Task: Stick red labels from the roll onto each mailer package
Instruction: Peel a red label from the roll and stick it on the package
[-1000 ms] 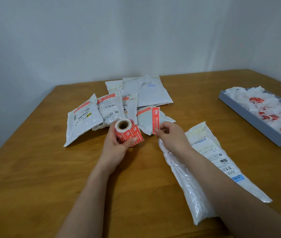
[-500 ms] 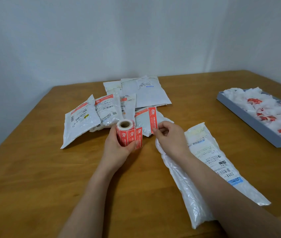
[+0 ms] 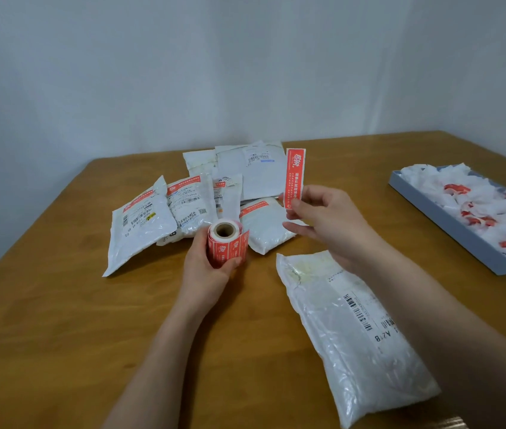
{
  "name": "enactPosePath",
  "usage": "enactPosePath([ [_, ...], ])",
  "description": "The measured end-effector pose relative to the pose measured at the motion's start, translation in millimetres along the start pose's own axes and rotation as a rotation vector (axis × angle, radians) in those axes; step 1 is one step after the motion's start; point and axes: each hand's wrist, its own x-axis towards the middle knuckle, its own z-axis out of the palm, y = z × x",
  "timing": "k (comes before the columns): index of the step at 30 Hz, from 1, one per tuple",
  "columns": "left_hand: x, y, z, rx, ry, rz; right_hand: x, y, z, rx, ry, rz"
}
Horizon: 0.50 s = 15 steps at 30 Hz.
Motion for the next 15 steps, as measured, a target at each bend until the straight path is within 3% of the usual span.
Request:
enactPosePath([
  [7, -7, 1, 1, 0.139, 0.054, 0.062, 2, 7, -36, -0.121, -0.073, 0.071],
  [13, -19, 9, 2, 0.242, 0.463, 0.434, 8, 21, -55, -0.155, -0.066, 0.088],
  [15, -22, 18, 7, 0.248, 0.499, 0.584, 11, 27, -59, -0.184, -0.046, 0.072],
])
